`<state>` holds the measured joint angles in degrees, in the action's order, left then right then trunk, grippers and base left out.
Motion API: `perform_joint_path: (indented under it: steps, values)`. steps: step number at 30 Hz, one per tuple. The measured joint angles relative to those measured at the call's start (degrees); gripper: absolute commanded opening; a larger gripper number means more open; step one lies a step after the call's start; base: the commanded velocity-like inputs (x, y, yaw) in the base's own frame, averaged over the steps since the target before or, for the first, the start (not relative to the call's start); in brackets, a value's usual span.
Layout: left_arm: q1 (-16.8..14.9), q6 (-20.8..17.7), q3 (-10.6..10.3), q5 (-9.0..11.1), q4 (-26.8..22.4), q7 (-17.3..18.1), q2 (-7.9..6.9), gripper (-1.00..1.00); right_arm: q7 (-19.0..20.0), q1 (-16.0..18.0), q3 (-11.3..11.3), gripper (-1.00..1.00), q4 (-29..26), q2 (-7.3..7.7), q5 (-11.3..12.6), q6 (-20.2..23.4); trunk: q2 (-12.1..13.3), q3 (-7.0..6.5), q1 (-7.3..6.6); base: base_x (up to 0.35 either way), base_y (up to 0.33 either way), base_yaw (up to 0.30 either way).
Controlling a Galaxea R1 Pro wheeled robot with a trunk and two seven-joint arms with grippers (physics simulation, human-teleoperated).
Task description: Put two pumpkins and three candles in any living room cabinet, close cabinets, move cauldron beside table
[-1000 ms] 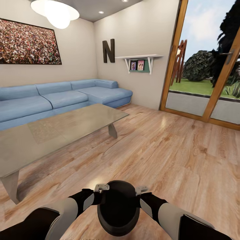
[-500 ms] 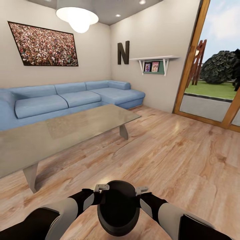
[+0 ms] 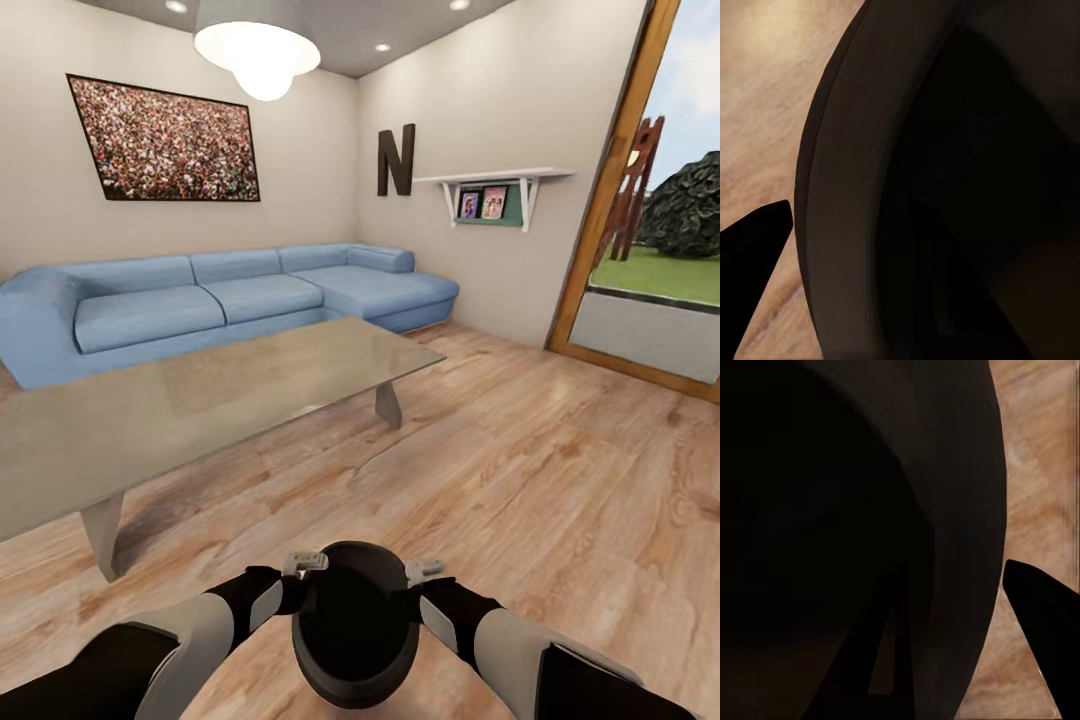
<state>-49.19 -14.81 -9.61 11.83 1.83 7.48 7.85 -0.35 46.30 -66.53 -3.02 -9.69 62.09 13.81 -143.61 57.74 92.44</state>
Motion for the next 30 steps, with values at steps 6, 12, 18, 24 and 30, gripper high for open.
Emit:
perform_joint_path:
  steps: [6,12,18,24,30]
  values:
    - [0.0,0.0,0.0,0.0,0.0,0.0,-0.01,-1.0,0.0,0.0,0.0,-1.0,0.0,-0.01,0.0,0.0,0.0,0.0,0.0,0.308,-0.127,0.059]
    - [0.0,0.0,0.0,0.0,0.0,0.0,-0.01,-1.0,0.1,0.0,0.1,-1.0,0.0,-0.01,-0.1,0.0,0.0,0.0,0.0,0.31,-0.128,0.244]
    - [0.0,0.0,0.0,0.0,0.0,0.0,-0.01,-1.0,0.1,0.0,0.1,-1.0,0.0,-0.01,-0.1,0.0,0.0,0.0,0.0,0.309,-0.141,0.277]
    - [0.0,0.0,0.0,0.0,0.0,0.0,-0.02,-1.0,0.0,0.0,0.1,-1.0,0.0,-0.01,-0.1,0.0,0.0,0.0,0.01,0.21,-0.137,0.281]
    - [0.0,0.0,0.0,0.0,0.0,0.0,0.0,-1.0,0.0,0.0,0.0,-1.0,0.0,0.0,0.0,0.0,0.0,0.0,0.03,0.034,-0.025,0.251]
